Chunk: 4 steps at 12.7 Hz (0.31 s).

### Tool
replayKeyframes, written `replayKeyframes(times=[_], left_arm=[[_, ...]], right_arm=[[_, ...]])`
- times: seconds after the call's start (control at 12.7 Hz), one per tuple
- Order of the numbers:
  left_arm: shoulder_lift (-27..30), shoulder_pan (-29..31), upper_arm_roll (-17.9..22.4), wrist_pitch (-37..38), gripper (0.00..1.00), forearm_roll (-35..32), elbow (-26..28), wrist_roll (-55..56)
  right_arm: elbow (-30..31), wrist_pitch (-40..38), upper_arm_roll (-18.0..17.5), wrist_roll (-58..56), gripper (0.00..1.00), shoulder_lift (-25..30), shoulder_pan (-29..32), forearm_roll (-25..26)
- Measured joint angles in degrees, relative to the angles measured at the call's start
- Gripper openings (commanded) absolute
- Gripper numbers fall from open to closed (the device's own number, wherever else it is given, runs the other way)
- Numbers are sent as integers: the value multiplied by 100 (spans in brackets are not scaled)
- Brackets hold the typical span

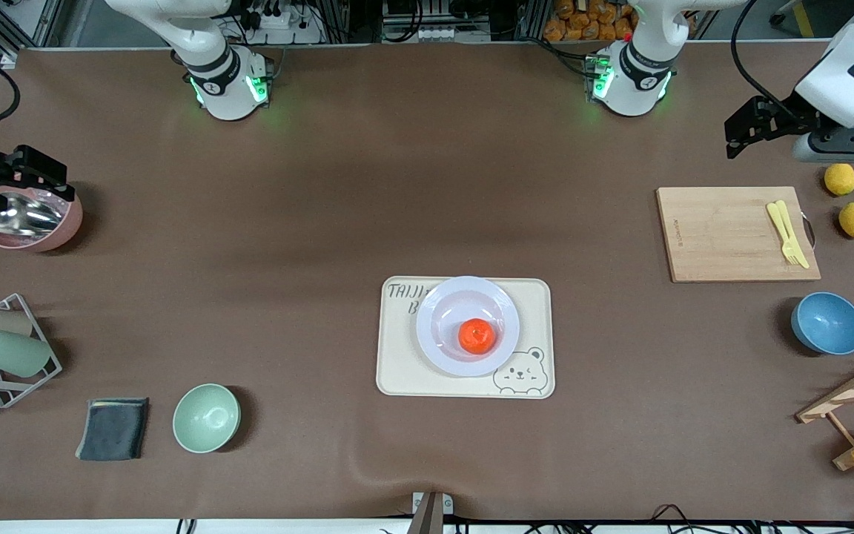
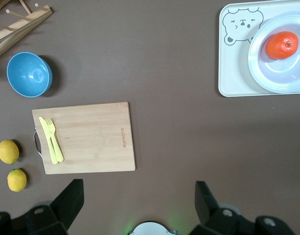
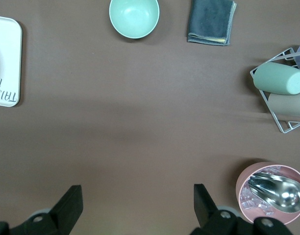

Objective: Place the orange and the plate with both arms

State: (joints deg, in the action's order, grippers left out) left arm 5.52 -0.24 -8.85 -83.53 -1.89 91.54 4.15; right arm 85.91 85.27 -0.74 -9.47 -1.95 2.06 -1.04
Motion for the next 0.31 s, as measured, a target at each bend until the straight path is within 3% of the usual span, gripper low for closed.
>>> replayKeyframes(times=[0.31], left_arm=[[0,0,0,0,100,0,0,0]], right_arm=[[26,87,9,0,100,77,1,0]])
